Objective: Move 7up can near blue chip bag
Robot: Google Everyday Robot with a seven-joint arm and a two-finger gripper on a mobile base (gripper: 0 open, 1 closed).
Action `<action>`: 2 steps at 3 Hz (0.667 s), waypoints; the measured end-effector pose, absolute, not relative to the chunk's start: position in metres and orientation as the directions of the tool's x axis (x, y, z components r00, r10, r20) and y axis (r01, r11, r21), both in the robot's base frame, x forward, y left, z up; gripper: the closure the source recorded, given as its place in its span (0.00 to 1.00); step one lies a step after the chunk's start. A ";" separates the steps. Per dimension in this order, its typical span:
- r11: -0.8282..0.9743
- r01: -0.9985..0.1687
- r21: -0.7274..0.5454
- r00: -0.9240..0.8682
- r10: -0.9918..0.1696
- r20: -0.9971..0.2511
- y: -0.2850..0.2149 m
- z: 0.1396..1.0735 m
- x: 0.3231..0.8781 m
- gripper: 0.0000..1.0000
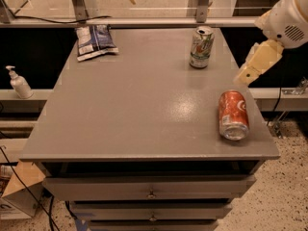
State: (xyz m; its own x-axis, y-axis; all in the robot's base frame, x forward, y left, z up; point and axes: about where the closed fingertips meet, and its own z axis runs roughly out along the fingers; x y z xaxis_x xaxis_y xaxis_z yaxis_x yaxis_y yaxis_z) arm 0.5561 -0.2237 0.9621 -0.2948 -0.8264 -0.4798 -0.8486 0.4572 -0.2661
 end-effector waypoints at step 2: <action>0.557 -0.784 -0.276 -0.342 -0.757 -0.557 -0.222 0.925 0.595 0.00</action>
Offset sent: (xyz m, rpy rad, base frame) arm 0.0686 -0.0055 -0.0533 0.1426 -0.1053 -0.1584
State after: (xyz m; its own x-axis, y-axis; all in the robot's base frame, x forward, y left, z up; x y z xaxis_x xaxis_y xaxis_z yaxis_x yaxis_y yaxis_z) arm 0.5951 -0.2224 0.9254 -0.3418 -0.7571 -0.5568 -0.7837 0.5566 -0.2758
